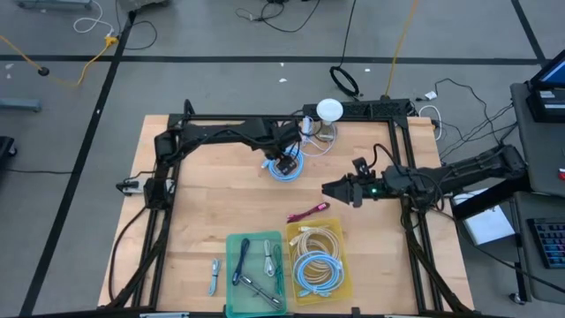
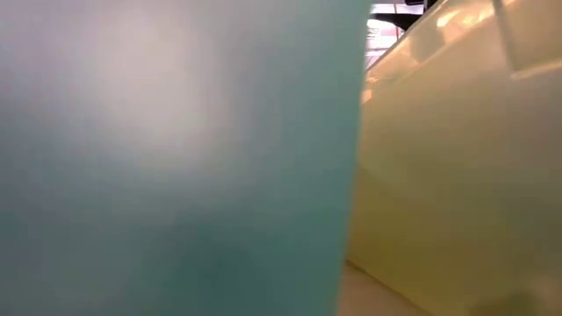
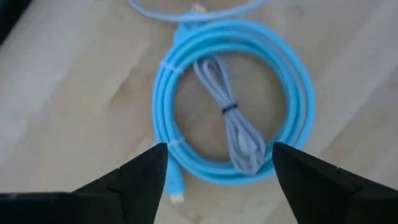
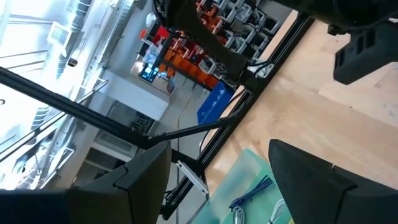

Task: Pick & Place USB Port
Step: Put the violet charger cable into the green bin, then put the light blue hdmi cable into the yellow bin

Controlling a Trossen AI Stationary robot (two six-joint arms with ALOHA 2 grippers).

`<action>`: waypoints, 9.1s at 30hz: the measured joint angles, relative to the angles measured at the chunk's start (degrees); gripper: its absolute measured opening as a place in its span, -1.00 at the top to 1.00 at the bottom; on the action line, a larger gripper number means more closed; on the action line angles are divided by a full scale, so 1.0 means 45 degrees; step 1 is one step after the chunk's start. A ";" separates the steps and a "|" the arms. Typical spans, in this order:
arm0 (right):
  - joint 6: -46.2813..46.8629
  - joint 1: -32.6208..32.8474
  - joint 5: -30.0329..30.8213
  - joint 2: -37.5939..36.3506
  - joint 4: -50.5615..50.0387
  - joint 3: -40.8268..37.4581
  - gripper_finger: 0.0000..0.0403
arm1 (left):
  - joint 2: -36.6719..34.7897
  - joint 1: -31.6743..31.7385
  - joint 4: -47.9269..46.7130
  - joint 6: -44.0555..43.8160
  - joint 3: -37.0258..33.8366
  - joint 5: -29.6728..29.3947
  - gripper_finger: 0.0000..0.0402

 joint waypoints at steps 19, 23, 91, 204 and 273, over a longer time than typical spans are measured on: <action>0.0300 -0.0256 -0.0400 0.0005 0.0331 0.0000 -0.32 | 0.0333 0.0951 0.0614 -0.0097 0.0019 -0.0454 -0.27; 0.0392 -0.0251 -0.0402 0.0005 0.0321 -0.0005 -0.32 | 0.1040 0.0928 0.0434 -0.0012 0.0010 0.0091 -0.27; 0.0389 -0.0246 -0.0302 0.0005 0.0309 -0.0005 -0.32 | 0.1345 0.0384 0.1704 -0.1490 0.0015 0.1505 -0.07; -0.0924 0.0366 -0.3061 -0.0039 0.0274 -0.0005 -0.32 | -0.1869 -1.0655 -0.2784 -2.0638 0.0015 -0.1465 0.40; 0.0005 0.0538 0.2306 0.0019 0.0326 0.0000 -0.32 | 0.2132 0.0559 0.0428 0.0152 0.0019 -0.0793 -0.21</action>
